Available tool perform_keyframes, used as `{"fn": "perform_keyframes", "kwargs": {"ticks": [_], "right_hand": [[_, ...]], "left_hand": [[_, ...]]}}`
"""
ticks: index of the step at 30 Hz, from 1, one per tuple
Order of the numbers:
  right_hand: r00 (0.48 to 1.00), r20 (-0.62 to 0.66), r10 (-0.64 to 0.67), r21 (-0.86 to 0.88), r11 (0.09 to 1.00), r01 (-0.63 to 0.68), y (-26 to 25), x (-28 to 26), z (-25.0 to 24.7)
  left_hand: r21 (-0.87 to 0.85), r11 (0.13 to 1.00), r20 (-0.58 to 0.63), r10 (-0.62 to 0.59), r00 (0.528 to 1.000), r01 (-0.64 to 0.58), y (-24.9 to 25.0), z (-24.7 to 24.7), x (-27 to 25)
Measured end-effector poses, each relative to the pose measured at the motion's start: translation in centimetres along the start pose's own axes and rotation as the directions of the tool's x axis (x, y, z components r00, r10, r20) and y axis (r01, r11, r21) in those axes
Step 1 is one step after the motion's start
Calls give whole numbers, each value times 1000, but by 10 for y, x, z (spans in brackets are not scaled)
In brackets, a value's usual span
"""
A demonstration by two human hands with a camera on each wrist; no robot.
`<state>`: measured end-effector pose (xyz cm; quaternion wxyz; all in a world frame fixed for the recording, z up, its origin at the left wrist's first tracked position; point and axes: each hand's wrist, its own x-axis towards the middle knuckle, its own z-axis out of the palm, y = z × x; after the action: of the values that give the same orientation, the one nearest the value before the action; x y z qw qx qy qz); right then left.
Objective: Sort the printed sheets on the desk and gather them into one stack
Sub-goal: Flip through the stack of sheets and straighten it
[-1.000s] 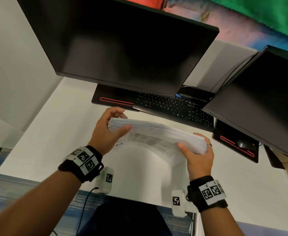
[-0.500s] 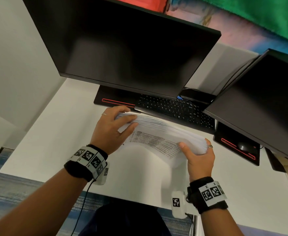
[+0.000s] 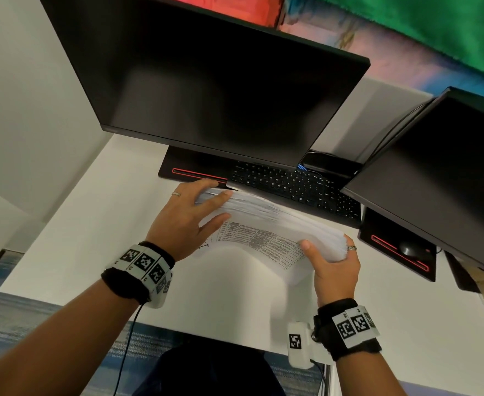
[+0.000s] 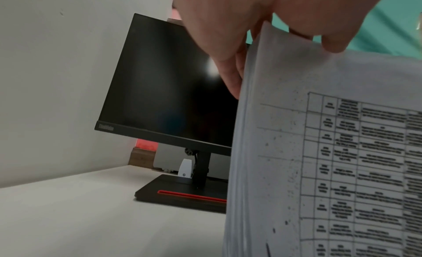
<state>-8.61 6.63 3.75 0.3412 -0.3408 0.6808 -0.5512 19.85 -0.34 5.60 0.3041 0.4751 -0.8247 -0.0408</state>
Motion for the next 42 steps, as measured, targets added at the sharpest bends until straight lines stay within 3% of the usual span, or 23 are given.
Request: {"fn": "perform_keyframes", "kwargs": {"ticks": [14, 26, 29, 31, 32, 35, 37, 42], "right_hand": [[1000, -6, -11, 3, 1000, 11, -1, 3, 2], [999, 17, -40, 10, 999, 40, -2, 5, 2], [998, 33, -47, 12, 999, 47, -3, 7, 1], [998, 36, -50, 20, 999, 49, -4, 8, 2], [998, 34, -51, 25, 998, 51, -5, 9, 2], [999, 23, -46, 49, 998, 45, -4, 12, 3], [999, 21, -37, 65, 997, 35, -2, 12, 4], [999, 15, -28, 88, 996, 27, -4, 10, 6]], "left_hand": [[19, 997, 20, 75, 997, -75, -2, -3, 5], [-21, 1000, -22, -19, 1000, 19, 0, 2, 14], [-112, 993, 7, -39, 999, 40, -1, 2, 16], [-311, 937, 5, -165, 986, 159, -1, 3, 19], [-439, 863, 17, -270, 963, 250, 0, 3, 20], [-681, 563, 127, -538, 833, 468, 6, 6, 29], [-741, 445, 145, -625, 767, 502, 8, 7, 34], [-781, 372, 153, -664, 732, 501, 5, 12, 37]]}}
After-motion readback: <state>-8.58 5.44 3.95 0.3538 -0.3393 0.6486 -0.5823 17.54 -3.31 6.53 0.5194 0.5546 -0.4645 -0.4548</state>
